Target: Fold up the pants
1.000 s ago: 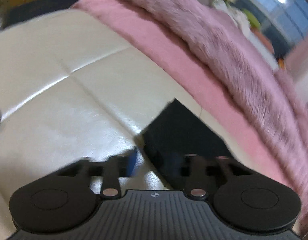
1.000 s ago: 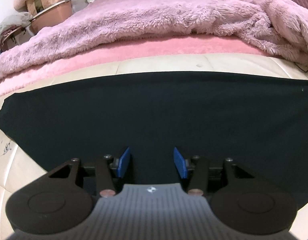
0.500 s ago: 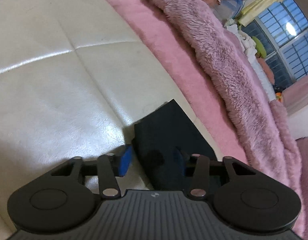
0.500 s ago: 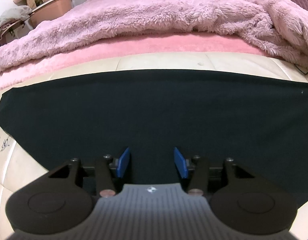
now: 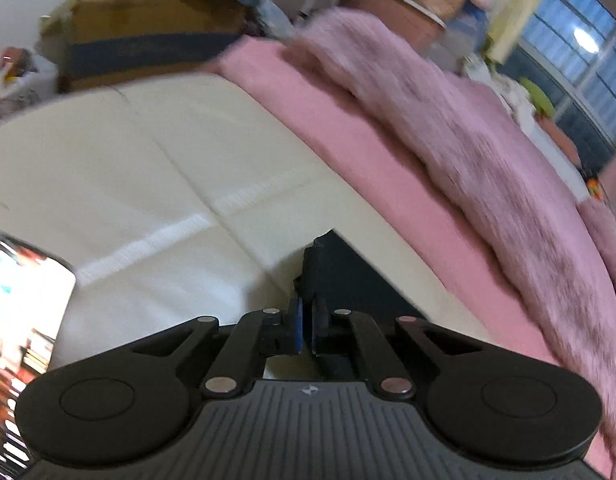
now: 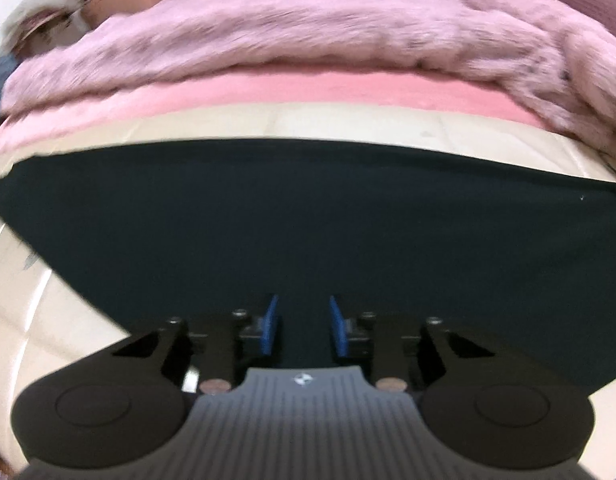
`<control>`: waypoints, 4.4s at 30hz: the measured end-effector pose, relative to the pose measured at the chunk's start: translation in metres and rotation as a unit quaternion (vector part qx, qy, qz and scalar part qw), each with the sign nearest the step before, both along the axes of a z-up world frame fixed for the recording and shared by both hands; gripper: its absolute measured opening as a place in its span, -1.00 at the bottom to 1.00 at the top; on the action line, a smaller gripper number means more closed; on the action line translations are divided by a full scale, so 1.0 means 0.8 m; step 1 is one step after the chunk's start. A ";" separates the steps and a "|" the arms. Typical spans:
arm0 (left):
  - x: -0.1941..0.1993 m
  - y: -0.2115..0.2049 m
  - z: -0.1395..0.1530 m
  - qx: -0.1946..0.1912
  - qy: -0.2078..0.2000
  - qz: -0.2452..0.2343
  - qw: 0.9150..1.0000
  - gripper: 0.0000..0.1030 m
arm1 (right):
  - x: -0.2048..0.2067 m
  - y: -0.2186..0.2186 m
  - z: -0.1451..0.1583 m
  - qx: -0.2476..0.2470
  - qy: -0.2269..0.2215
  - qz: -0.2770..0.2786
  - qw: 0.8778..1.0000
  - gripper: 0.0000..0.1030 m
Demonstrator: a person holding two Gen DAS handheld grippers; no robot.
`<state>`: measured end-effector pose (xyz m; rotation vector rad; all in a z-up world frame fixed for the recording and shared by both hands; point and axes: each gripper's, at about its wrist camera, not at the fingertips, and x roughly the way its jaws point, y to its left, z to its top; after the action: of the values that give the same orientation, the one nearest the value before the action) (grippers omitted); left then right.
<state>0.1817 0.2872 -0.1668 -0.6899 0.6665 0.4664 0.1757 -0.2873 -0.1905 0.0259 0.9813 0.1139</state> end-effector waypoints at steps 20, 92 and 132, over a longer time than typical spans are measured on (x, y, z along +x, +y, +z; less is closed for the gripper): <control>-0.027 -0.229 0.180 0.213 -0.148 -0.228 0.938 -0.94 | -0.028 0.041 0.030 0.066 -0.023 0.035 0.997 -0.71; 0.020 -0.387 -0.003 -0.053 -0.005 -0.516 0.855 -0.93 | 0.001 0.034 -0.008 0.144 -0.044 0.005 0.989 -0.92; 0.034 -0.301 -0.032 -0.070 0.039 -0.448 0.891 -0.61 | 0.035 0.025 -0.050 0.308 0.018 -0.044 0.950 -1.00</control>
<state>0.2091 0.0466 -0.1925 -0.4280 1.0164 -0.4178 0.2037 -0.2676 -0.2307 0.6469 0.9466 0.3363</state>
